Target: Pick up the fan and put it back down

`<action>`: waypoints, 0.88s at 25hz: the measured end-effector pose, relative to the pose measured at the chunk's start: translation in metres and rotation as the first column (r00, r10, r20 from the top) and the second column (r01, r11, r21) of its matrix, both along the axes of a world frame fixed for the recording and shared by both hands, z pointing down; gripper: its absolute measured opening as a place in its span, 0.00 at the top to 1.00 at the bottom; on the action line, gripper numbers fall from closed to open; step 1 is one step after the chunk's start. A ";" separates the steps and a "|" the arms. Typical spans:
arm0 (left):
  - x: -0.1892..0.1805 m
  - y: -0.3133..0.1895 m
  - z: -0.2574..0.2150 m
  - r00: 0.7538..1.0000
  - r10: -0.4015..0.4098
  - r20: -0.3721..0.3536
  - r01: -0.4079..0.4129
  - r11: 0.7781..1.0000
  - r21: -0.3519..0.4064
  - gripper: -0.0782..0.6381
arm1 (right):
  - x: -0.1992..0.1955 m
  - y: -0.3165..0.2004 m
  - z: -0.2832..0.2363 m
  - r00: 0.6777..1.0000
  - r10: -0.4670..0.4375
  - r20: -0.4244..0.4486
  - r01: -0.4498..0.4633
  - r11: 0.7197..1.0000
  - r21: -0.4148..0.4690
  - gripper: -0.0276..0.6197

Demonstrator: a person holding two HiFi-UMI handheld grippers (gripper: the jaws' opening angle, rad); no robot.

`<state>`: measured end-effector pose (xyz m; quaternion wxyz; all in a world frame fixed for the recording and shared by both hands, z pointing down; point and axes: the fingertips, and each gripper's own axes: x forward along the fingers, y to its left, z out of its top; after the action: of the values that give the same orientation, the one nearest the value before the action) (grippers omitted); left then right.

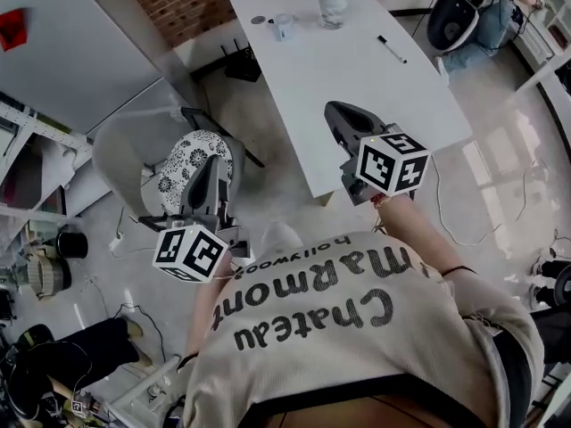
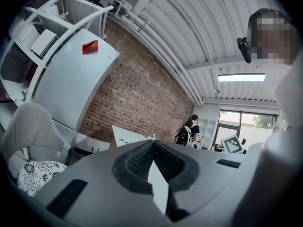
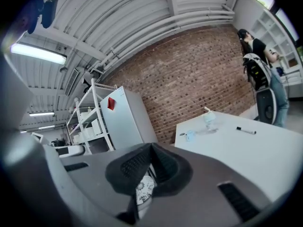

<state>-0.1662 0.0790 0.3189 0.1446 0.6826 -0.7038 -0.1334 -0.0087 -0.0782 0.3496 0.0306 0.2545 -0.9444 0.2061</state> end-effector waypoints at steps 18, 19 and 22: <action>-0.143 -0.169 -0.010 0.977 0.214 0.002 -0.214 0.977 0.022 0.89 | -0.117 -0.122 -0.006 0.980 0.191 -0.053 -0.192 0.981 -0.012 0.95; -0.151 -0.181 -0.012 0.973 0.230 0.004 -0.230 0.973 0.023 0.89 | -0.123 -0.131 -0.010 0.977 0.208 -0.051 -0.208 0.978 -0.003 0.95; -0.170 -0.213 -0.012 0.959 0.282 0.016 -0.282 0.959 0.011 0.89 | -0.134 -0.154 -0.017 0.966 0.257 -0.037 -0.256 0.966 0.015 0.95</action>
<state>-0.3361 -0.1341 0.3069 0.1525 0.7779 -0.5994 -0.1112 -0.1428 -0.2324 0.3327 0.0207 0.3786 -0.9037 0.1987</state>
